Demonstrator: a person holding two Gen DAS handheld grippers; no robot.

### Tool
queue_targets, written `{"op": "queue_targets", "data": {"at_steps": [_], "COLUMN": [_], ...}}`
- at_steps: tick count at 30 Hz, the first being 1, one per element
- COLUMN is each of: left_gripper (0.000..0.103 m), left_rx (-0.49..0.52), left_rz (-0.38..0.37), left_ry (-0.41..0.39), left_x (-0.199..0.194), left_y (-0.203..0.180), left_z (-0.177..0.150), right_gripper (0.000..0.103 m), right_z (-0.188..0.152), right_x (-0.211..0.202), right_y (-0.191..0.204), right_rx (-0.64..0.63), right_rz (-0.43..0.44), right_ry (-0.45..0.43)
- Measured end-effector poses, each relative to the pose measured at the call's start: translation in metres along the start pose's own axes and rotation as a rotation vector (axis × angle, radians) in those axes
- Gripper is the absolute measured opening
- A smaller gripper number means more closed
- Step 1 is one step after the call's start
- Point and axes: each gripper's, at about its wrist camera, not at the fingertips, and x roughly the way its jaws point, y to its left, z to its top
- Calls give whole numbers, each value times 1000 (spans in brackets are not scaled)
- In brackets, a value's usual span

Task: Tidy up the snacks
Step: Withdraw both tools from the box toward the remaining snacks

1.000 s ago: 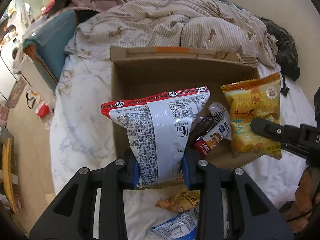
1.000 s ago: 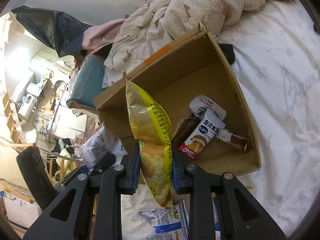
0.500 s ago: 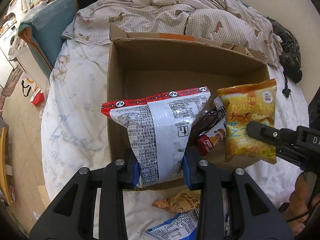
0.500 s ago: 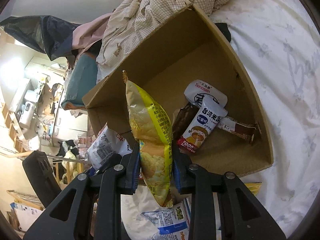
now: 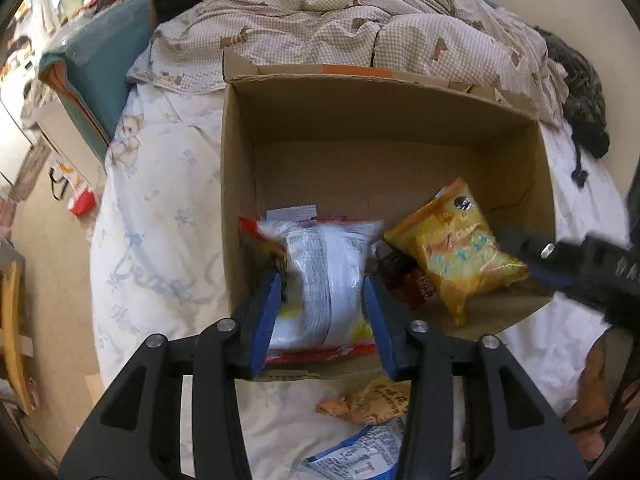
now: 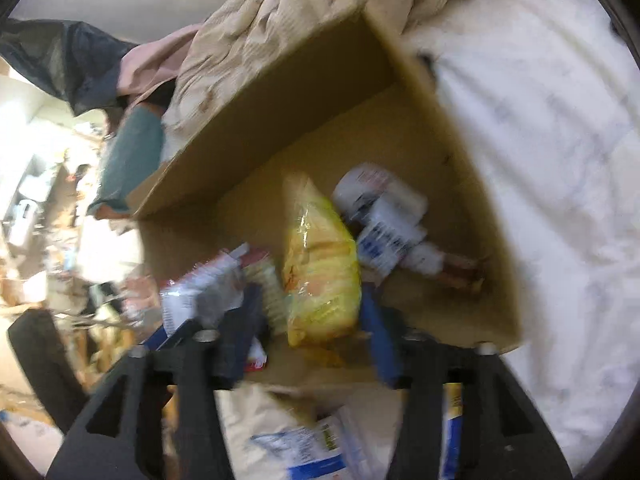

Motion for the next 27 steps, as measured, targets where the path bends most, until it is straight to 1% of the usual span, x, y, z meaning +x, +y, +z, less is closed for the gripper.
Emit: {"op": "queue_targets", "data": {"at_steps": [1, 3, 5, 12, 18, 23, 27], "left_gripper": [49, 79, 86, 86, 86, 86, 86], "left_rx": [-2, -23, -42, -62, -67, -81, -56], "left_rz": [5, 5, -5, -15, -14, -13, -7], "left_ry": [-11, -36, -64, -78, -121, -143, -151], "left_x": [-2, -7, -13, -17, -30, -44, -52], "left_y": [0, 4, 7, 12, 16, 21, 20], "left_z": [0, 0, 0, 3, -1, -7, -13], "right_gripper": [70, 70, 70, 70, 71, 72, 72], "right_z": [1, 1, 1, -2, -1, -10, -22], "right_x": [-4, -8, -9, -9, -15, -26, -38], "right_y": [1, 2, 3, 16, 28, 29, 28], "right_rx": [-11, -26, -30, -94, -129, -144, -139], "right_rz": [-11, -13, 3, -3, 7, 7, 12], "right_ry": [-21, -32, -27, -21, -38, -40, -37]}}
